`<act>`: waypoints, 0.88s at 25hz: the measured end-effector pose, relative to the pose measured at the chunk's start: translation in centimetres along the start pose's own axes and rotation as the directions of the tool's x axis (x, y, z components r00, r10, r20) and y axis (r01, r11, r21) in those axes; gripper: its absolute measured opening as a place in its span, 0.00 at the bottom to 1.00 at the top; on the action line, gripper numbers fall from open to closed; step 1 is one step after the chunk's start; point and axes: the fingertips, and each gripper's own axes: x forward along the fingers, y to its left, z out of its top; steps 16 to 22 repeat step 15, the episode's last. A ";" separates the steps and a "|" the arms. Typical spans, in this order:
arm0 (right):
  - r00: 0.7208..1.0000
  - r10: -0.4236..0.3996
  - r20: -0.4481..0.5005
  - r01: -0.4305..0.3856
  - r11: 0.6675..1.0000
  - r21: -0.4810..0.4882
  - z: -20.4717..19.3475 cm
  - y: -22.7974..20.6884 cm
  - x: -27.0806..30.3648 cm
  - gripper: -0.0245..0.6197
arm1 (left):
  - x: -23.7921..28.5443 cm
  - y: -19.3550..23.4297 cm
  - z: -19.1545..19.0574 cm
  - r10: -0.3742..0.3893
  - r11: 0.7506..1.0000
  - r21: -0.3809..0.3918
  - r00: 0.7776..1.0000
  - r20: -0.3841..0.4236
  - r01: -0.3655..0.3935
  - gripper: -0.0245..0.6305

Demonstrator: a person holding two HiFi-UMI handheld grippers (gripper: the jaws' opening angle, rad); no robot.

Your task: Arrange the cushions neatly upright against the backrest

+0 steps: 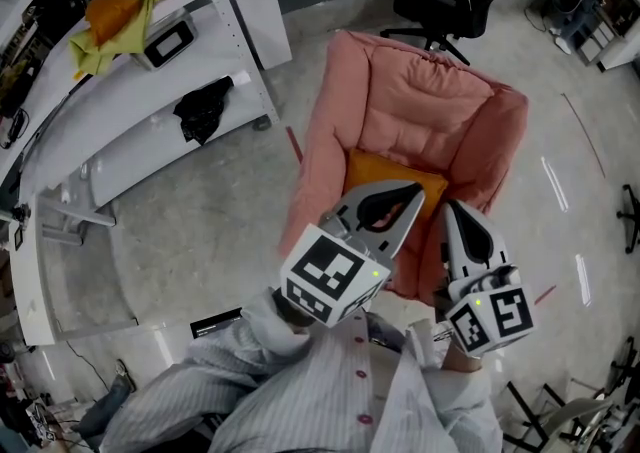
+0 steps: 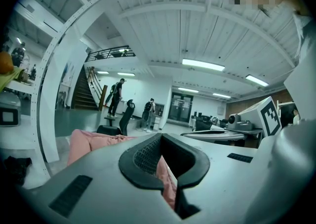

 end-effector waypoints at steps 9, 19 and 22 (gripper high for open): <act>1.000 0.008 -0.011 -0.008 1.000 0.008 -0.4 -0.5 0.1 0.06 | 0.7 0.0 -0.6 -0.005 1.000 -0.014 1.000 -0.019 0.005 0.05; 1.000 0.000 -0.016 0.001 1.000 0.020 -1.2 -1.2 -0.1 0.06 | 1.2 -0.2 -1.3 -0.004 1.000 -0.005 1.000 -0.030 0.004 0.05; 1.000 0.000 -0.016 0.001 1.000 0.020 -1.2 -1.2 -0.1 0.06 | 1.2 -0.2 -1.3 -0.004 1.000 -0.005 1.000 -0.030 0.004 0.05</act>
